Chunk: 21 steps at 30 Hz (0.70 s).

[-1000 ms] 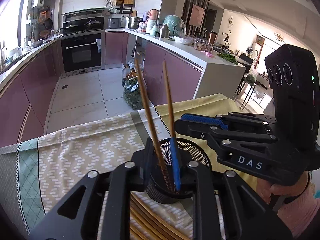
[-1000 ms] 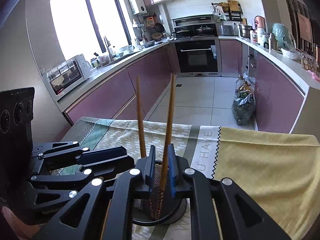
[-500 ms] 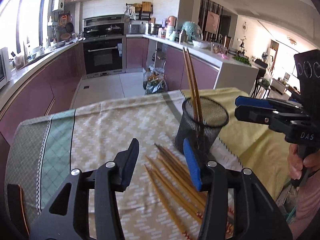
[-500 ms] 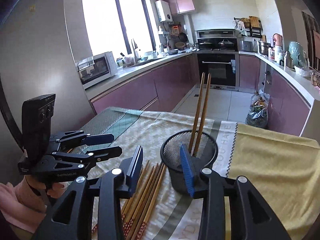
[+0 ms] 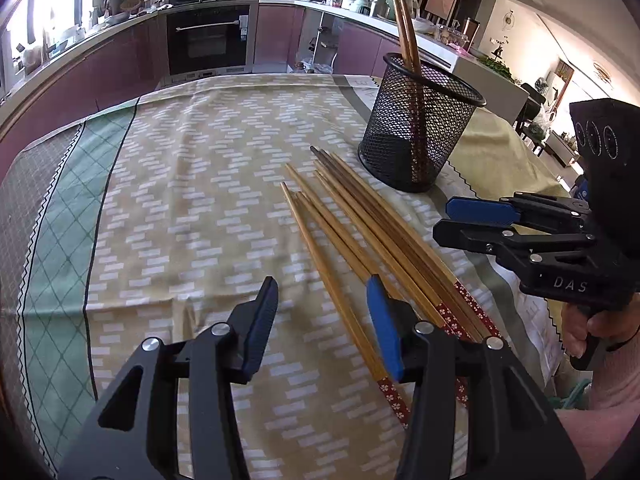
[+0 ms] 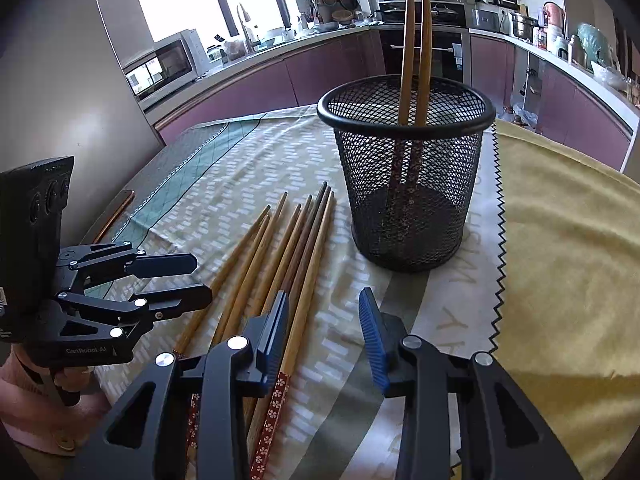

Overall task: Organize utensils
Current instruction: 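Move both open grippers back down to the chopsticks on the cloth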

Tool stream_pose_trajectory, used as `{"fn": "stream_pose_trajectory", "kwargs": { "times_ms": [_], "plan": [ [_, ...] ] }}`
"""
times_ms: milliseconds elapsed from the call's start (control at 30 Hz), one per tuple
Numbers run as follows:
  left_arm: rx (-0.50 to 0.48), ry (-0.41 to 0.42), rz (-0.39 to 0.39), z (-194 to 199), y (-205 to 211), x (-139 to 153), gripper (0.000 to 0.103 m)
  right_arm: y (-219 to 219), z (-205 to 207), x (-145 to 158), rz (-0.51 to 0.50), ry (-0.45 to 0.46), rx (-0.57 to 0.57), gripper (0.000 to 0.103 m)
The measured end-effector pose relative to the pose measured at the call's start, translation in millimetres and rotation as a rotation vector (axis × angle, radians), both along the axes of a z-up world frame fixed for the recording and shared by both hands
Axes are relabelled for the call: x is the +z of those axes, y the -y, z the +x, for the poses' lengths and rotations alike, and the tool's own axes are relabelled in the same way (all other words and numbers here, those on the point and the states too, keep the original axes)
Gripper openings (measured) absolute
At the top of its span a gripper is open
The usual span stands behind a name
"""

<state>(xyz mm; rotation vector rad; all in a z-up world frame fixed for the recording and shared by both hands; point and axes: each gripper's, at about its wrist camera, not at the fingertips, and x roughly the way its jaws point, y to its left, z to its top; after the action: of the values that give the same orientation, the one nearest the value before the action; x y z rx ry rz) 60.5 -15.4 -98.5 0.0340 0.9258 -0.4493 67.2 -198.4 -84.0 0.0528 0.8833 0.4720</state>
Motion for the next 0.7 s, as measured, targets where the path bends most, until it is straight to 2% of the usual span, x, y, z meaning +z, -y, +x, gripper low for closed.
{"fn": "stream_pose_trajectory", "kwargs": {
  "times_ms": [333,567,700],
  "plan": [
    [0.012,0.005,0.058,1.2,7.9,-3.9,0.036,-6.5,2.6,-5.5,-0.05,-0.013,-0.004,0.027],
    [0.015,0.0,0.073,7.9,3.3,-3.3,0.022,-11.2,4.7,-5.4,-0.083,-0.016,-0.005,0.026],
    [0.016,-0.002,0.077,11.3,2.5,-3.6,0.022,-20.0,9.0,-7.6,-0.124,-0.008,-0.005,0.022]
  ]
}}
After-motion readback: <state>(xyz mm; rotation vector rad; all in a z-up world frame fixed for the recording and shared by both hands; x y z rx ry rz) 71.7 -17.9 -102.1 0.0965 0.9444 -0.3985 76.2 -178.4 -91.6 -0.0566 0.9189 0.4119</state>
